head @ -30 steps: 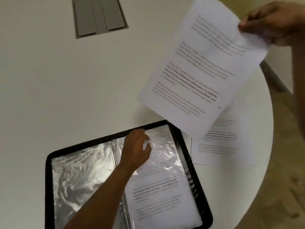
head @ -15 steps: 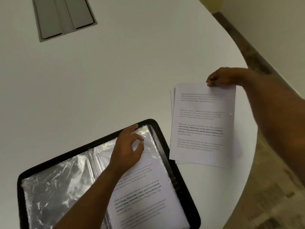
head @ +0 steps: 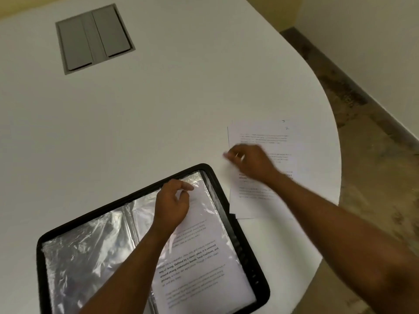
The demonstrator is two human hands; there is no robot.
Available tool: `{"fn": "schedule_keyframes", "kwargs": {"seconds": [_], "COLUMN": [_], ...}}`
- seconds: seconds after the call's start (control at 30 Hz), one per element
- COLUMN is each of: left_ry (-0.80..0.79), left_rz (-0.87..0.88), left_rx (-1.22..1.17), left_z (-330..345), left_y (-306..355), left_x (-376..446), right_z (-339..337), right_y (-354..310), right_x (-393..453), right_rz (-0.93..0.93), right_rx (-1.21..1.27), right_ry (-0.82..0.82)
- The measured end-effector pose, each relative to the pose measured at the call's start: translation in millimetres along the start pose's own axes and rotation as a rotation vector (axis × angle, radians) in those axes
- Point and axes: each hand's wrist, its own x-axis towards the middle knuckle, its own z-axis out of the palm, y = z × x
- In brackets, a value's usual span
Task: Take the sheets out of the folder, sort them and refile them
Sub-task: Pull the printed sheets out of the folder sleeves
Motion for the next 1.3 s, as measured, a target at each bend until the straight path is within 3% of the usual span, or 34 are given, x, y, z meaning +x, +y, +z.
{"fn": "schedule_keyframes", "kwargs": {"seconds": [0.1,0.17,0.27,0.47,0.7,0.93,1.13,1.23,1.3], "left_ry": [0.063,0.083,0.121,0.267,0.478,0.399,0.406,0.631,0.814], "left_rz": [-0.037,-0.083,-0.158,-0.265,-0.456,-0.812,-0.911,-1.029,-0.878], "left_rx": [-0.093,-0.169,-0.307,-0.648,-0.912,-0.362,-0.184,-0.036,0.196], "left_z": [-12,-22,-43,-105,-193,-236,-220,-211,-204], "left_y": [7,15,22,30,-10,-80,-133,-135,-124], "left_x": [-6,-11,-18,-35,-72,-133,-166,-166,-165], "right_z": [41,63,83,93,153,230,263,268,265], "right_y": [-41,-53,-63,-140,-233,-269,-254,-229,-205], "right_x": [-63,-95,-124,-146,-152,-155,-172,-176,-176], "right_rz": [0.004,0.013,0.032,0.036,-0.045,-0.055,0.043,-0.011,-0.101], "right_rx": [0.049,-0.003,0.033,0.456,0.441,0.306,0.356,0.283,0.178], "right_ry": [-0.347,-0.493,-0.516,-0.706,-0.723,-0.826,-1.037,-0.997,-0.826]}}
